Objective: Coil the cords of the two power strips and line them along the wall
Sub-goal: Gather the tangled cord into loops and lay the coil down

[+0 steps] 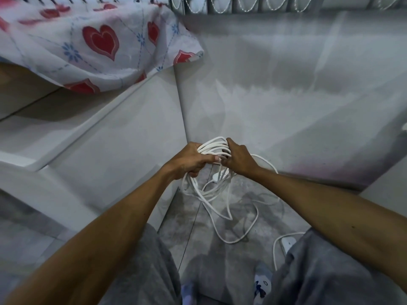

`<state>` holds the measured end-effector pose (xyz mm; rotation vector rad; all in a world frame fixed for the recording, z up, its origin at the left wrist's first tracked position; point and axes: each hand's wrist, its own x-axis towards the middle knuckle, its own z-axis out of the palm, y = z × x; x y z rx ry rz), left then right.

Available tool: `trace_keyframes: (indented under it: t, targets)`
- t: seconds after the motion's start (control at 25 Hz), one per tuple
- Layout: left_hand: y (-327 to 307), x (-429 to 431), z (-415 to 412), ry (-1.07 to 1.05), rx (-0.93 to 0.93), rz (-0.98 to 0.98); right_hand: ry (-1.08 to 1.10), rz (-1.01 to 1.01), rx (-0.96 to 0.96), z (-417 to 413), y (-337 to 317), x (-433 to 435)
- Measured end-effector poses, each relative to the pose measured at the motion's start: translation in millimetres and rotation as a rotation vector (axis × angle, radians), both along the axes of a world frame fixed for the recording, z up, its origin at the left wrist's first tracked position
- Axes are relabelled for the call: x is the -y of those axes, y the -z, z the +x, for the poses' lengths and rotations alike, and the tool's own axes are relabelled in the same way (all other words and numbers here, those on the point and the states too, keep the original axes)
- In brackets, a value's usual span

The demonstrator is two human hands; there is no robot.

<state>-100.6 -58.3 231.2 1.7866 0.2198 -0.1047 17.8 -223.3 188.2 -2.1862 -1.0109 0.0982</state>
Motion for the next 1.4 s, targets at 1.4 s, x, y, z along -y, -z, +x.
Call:
trace_keyframes:
  t: [1.4]
  targets:
    - [17.1,-22.8,12.0,-0.017,-0.007,0.507,-0.121,-0.380,-0.161,29.7,-7.8,26.4]
